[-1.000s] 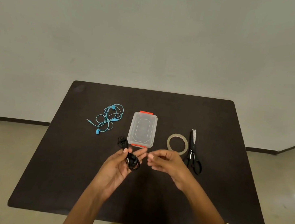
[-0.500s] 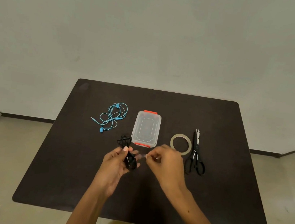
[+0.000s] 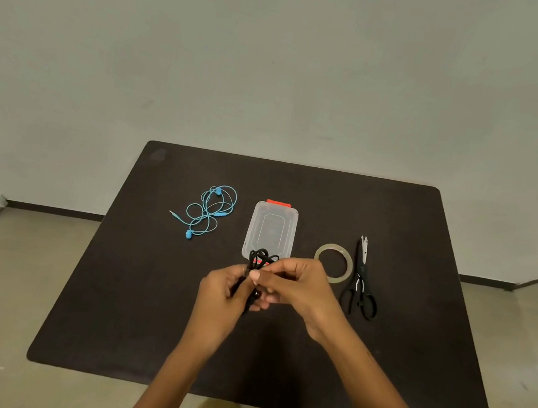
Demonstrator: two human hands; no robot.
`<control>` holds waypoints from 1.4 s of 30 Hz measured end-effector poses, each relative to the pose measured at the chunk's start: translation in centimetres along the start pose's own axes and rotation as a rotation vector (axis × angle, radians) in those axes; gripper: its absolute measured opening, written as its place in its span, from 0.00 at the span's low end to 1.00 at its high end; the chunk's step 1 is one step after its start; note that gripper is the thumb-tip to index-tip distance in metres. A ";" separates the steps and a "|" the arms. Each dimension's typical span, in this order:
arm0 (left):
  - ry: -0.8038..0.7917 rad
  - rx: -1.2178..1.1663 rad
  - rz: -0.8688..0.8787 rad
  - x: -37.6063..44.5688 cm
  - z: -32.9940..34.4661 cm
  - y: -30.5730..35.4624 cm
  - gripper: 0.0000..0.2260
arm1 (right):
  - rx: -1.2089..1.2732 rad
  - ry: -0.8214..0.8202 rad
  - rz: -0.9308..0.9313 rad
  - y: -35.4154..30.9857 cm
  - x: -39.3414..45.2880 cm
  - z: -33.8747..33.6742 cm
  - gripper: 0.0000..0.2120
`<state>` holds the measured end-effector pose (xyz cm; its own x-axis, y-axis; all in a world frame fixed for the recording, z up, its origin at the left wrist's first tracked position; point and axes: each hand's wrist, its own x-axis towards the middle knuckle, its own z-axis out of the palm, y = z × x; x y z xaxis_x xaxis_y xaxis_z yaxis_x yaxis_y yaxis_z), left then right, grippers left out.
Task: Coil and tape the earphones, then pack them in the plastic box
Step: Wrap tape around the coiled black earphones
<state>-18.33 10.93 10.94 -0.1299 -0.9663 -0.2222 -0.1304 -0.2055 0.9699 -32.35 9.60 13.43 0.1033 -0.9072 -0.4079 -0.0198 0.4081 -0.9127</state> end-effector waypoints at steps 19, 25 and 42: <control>-0.090 -0.272 0.028 -0.5 0.7 -0.6 0.16 | 0.013 -0.009 0.053 -0.4 -0.5 -1.0 0.04; -0.043 -0.294 0.020 -0.3 1.0 -0.2 0.15 | 0.059 -0.011 0.116 -0.5 -0.4 -1.7 0.06; -0.040 -0.407 -0.017 0.1 1.7 0.4 0.14 | -0.007 -0.021 0.018 -0.9 0.4 -2.9 0.07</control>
<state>-20.08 10.98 11.09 -0.1702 -0.9571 -0.2345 0.2653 -0.2737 0.9245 -35.20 8.60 13.97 0.1235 -0.8973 -0.4237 -0.0291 0.4235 -0.9054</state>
